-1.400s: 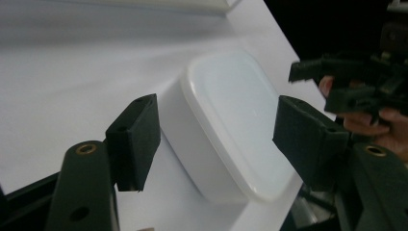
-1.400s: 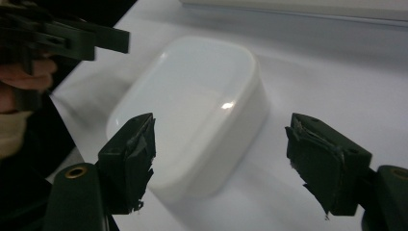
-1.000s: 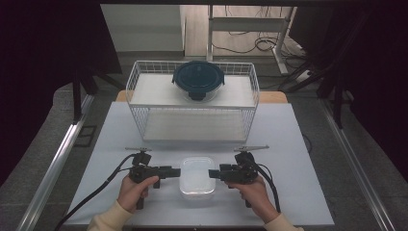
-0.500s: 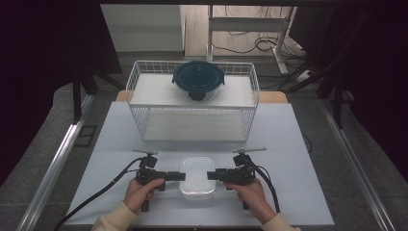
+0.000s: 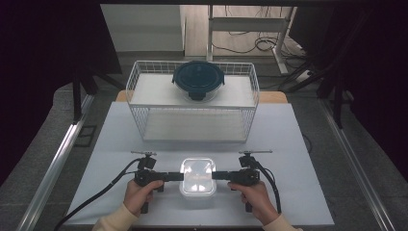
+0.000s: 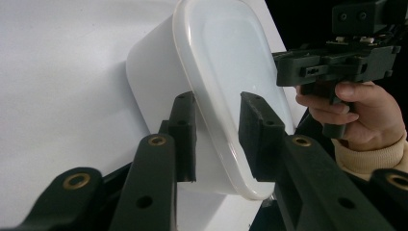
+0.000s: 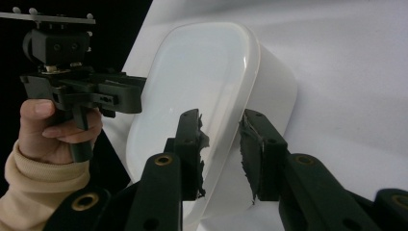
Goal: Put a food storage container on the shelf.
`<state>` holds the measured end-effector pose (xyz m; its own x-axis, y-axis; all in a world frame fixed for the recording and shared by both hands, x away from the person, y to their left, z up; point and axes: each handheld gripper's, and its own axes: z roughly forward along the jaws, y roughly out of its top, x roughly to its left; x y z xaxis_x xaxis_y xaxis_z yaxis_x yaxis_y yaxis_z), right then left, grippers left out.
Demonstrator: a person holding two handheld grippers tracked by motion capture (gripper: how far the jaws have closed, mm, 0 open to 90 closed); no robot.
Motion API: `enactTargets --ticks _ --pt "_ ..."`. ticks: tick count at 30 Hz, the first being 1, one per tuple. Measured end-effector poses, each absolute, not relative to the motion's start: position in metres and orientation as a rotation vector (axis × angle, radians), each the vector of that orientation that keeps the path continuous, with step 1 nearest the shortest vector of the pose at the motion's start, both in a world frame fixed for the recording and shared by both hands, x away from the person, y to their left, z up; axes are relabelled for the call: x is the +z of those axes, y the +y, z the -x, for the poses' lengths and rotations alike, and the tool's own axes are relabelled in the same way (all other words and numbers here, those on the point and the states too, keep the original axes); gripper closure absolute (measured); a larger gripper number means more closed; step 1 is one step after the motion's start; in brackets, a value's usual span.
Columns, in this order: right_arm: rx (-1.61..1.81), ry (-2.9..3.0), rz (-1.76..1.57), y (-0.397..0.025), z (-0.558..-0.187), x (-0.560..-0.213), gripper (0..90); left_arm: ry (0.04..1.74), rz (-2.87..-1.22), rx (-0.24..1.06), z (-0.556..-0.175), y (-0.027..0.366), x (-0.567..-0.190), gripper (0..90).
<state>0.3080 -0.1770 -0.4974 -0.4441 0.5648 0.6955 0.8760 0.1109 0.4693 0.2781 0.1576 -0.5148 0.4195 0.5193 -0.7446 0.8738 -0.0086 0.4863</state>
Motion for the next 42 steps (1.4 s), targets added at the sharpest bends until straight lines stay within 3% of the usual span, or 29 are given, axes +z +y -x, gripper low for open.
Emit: enactTargets --ticks 18,42 --pt "-1.348 -2.122 1.375 -0.175 -0.299 -0.484 78.9 1.175 -1.673 -0.33 -0.265 0.163 -0.499 79.9" --pt "-1.523 -2.288 1.249 -0.171 -0.283 -0.445 79.0 1.067 -1.682 -0.218 -0.253 0.167 -0.464 80.6"
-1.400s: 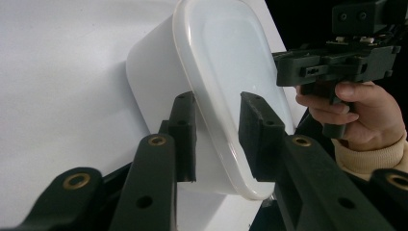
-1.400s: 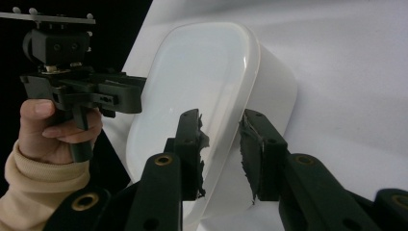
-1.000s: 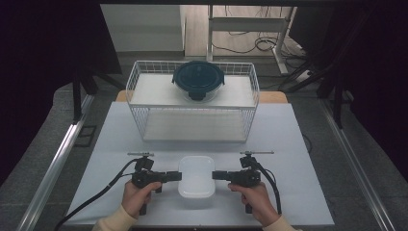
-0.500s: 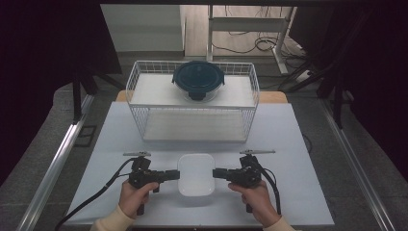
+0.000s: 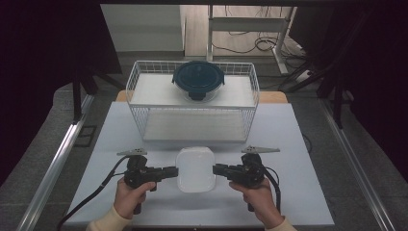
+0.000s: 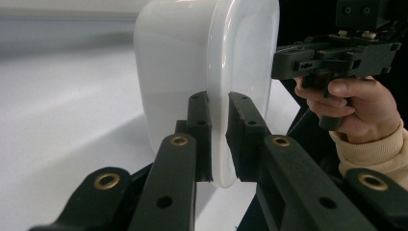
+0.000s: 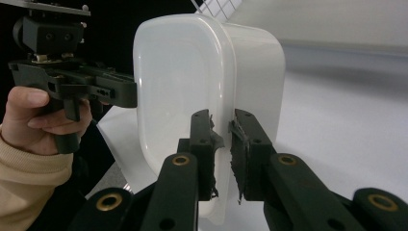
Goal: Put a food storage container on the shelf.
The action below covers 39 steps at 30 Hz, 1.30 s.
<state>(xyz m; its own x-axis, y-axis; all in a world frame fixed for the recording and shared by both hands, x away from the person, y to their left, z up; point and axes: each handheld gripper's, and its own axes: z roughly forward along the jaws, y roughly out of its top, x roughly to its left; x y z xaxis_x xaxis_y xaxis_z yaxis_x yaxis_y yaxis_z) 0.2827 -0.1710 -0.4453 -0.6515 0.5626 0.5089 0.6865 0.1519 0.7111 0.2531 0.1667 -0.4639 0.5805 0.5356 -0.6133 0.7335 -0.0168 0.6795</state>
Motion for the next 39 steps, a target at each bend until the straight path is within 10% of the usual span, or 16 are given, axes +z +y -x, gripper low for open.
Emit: enactTargets --ticks 39 --pt "-1.783 -2.381 1.105 -0.157 -0.303 -0.324 79.0 0.917 -1.661 -0.044 -0.281 0.183 -0.34 80.1"
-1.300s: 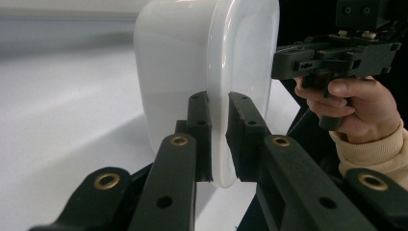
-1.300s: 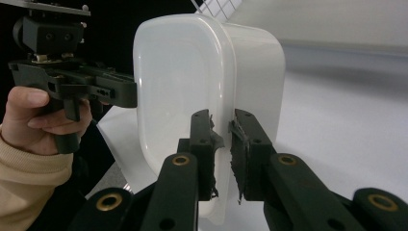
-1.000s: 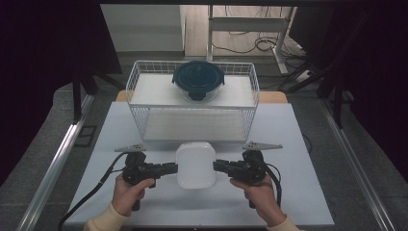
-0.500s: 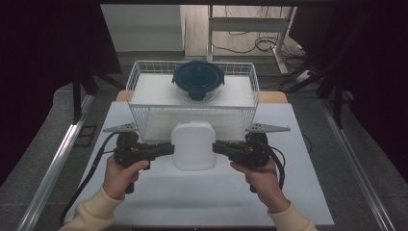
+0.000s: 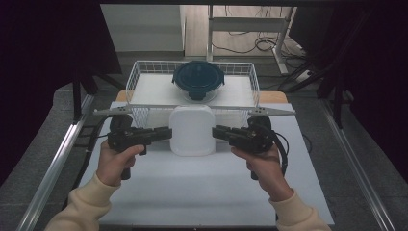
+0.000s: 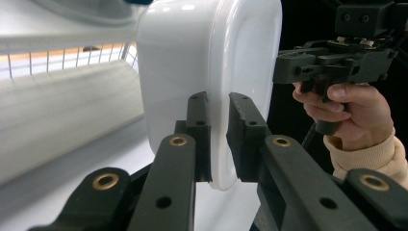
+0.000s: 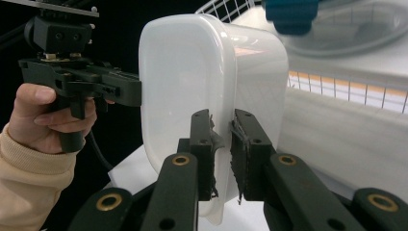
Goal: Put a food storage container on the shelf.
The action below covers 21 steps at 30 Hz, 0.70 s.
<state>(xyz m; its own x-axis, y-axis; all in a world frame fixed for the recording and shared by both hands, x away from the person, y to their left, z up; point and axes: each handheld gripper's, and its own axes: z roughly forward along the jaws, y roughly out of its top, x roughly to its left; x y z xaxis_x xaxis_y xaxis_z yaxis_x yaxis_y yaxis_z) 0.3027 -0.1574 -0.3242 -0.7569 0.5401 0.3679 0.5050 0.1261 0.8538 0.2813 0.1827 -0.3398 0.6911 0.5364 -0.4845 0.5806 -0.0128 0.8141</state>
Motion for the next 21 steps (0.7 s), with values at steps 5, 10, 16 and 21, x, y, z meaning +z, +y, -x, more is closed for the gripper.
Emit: enactTargets --ticks 5,10,16,21 --pt "1.747 2.328 -1.059 -0.158 -0.307 -0.311 79.0 0.9 -1.653 -0.027 -0.287 0.182 -0.328 80.1" --pt "1.752 2.313 -1.056 -0.158 -0.317 -0.3 79.0 0.896 -1.649 -0.013 -0.299 0.181 -0.316 80.1" --pt "1.757 2.297 -1.047 -0.159 -0.331 -0.283 79.0 0.886 -1.644 0.001 -0.312 0.18 -0.3 80.1" --pt "1.759 2.298 -1.046 -0.158 -0.341 -0.273 79.0 0.885 -1.637 0.005 -0.321 0.182 -0.29 80.1"
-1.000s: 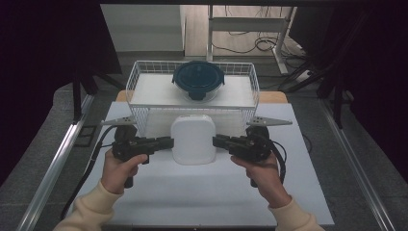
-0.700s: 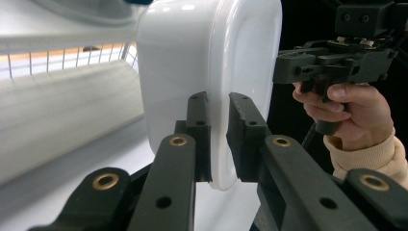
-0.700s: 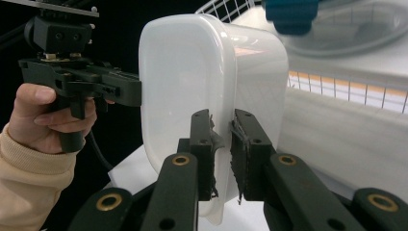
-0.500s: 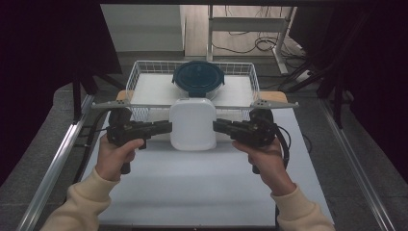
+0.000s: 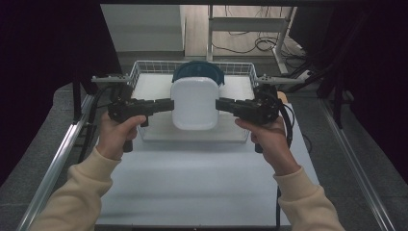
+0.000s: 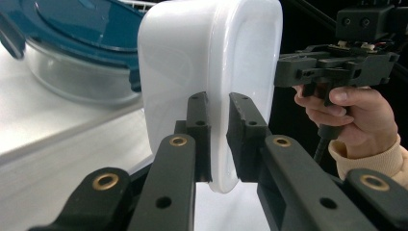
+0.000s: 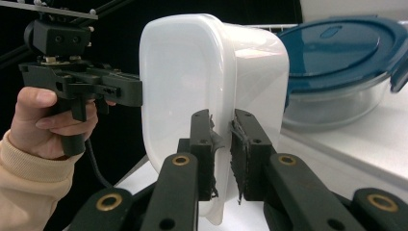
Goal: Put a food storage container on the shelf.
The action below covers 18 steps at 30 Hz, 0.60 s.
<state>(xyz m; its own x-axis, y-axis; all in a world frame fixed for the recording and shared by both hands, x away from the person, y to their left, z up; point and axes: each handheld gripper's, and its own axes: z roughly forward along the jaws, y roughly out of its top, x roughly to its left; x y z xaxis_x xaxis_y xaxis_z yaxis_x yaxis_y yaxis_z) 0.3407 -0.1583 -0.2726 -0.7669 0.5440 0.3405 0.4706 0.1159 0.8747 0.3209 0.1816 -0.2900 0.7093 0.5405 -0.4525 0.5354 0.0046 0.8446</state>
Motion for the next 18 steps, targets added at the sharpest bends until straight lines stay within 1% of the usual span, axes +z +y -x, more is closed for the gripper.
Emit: enactTargets --ticks 9,18 --pt "1.76 2.294 -1.036 -0.153 -0.361 -0.249 79.0 0.882 -1.615 -0.004 -0.344 0.187 -0.27 80.1" --pt "1.764 2.292 -1.053 -0.151 -0.387 -0.224 78.9 0.885 -1.608 -0.048 -0.375 0.191 -0.247 80.0"
